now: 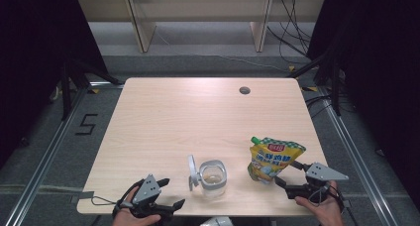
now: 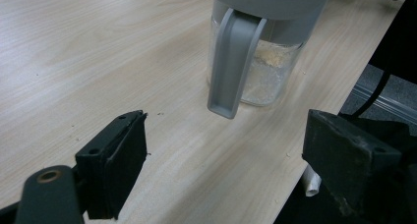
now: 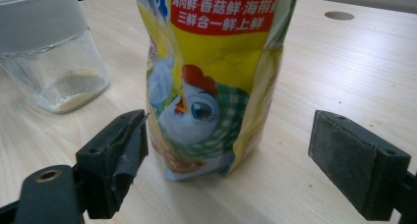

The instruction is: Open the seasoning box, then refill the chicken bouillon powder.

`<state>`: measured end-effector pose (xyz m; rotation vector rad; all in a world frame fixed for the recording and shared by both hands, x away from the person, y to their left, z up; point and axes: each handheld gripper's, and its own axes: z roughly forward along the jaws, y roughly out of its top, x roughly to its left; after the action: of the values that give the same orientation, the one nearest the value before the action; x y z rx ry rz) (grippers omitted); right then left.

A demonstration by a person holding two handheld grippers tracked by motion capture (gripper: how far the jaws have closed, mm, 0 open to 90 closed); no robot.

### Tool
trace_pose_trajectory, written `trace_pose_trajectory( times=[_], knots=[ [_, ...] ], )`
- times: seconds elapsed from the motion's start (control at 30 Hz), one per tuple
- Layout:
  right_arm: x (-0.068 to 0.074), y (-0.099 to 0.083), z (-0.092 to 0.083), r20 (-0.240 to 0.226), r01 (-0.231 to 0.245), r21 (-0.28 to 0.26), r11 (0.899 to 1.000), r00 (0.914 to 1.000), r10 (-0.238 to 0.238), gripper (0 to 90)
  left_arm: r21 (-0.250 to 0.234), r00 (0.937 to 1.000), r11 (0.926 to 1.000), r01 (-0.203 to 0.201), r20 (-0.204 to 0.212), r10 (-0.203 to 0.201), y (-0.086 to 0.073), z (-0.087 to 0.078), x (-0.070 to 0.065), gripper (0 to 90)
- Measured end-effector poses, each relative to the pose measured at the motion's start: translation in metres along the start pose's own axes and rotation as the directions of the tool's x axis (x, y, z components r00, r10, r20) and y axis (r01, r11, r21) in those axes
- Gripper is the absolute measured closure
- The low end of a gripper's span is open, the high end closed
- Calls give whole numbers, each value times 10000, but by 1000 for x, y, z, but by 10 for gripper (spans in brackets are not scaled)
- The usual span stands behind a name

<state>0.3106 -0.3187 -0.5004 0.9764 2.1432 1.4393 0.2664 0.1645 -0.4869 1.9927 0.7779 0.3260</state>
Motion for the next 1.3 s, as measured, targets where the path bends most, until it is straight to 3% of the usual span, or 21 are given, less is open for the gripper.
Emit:
trace_pose_trajectory(
  times=[0.17,0.2,0.3,0.33,0.4,0.43,0.5,0.53,0.63,0.7,0.8,0.83,0.93,1.03,1.07,1.1,1.13,1.17,1.2,1.27,1.3],
  knots=[
    [-2,2,5,-45,87,-66,9999,10000,-87,160,-43,9997,9997,-257,-16,257,0,-2,2,163],
    [-4,2,7,-3,404,-180,9990,9992,-405,160,-78,10000,10000,-14,-66,13,0,-3,0,163],
    [-5,3,10,-146,554,-328,9979,9983,-559,160,-69,10000,10000,8,-85,-9,0,-3,0,163],
    [-1,3,9,-154,-4,-191,9998,9999,1,160,-63,10000,10000,3,-68,-4,0,-3,0,163],
    [-4,3,12,-71,415,-379,9984,9991,-418,160,-78,10000,10000,-23,-14,23,0,-2,0,163],
    [-1,3,11,-158,0,-149,9999,9999,-2,159,-50,9999,9999,-139,-3,139,0,-2,1,163],
    [-4,3,14,-177,467,-286,9985,9987,-472,159,-81,10000,10000,4,9,-4,-1,-2,-1,163],
    [-2,3,14,-199,172,-186,9997,9996,-176,159,-62,10000,10000,-29,-18,29,0,-2,0,164],
    [-6,4,16,-159,794,-456,9958,9967,-802,159,-90,9999,9999,-101,-19,101,0,-2,0,163],
    [-3,4,15,-213,198,-330,9993,9996,-206,159,-27,10000,10000,31,-20,-31,-1,-2,-1,164],
    [-5,4,18,-300,358,-464,9983,9989,-372,159,-14,10000,10000,-36,-48,36,-1,-2,-1,164],
    [-6,5,18,-55,678,-546,9962,9977,-682,159,-45,10000,10000,-57,-41,57,0,-2,-1,163],
    [-3,5,20,-252,256,-431,9987,9993,-267,160,24,10000,10000,17,-22,-17,-1,-3,0,164],
    [-4,5,22,-224,475,-460,9978,9986,-486,162,3,9993,9993,-376,-49,376,0,-2,0,163],
    [-4,6,24,-327,673,-672,9955,9970,-696,163,-81,9999,9999,-121,-21,121,-1,-2,-2,164],
    [-2,5,24,-361,414,-499,9979,9984,-433,163,34,9999,9999,-103,-39,103,-1,-2,-2,164],
    [-4,6,26,-273,831,-779,9935,9960,-854,163,24,10000,10000,-92,-38,92,-1,-2,-2,164],
    [-1,6,26,-298,435,-572,9974,9985,-453,163,-8,10000,10000,-61,-36,61,-1,-2,-2,164],
    [-4,7,28,-381,828,-601,9947,9956,-852,163,-60,10000,10000,-33,-40,33,-1,-1,-2,164],
    [-3,7,31,-239,730,-882,9934,9969,-753,166,-59,9997,9996,-260,-30,260,-1,-2,-1,164],
    [-3,7,30,-330,537,-681,9962,9979,-561,166,-54,10000,10000,8,-42,-8,-2,-2,-3,164]
  ],
)
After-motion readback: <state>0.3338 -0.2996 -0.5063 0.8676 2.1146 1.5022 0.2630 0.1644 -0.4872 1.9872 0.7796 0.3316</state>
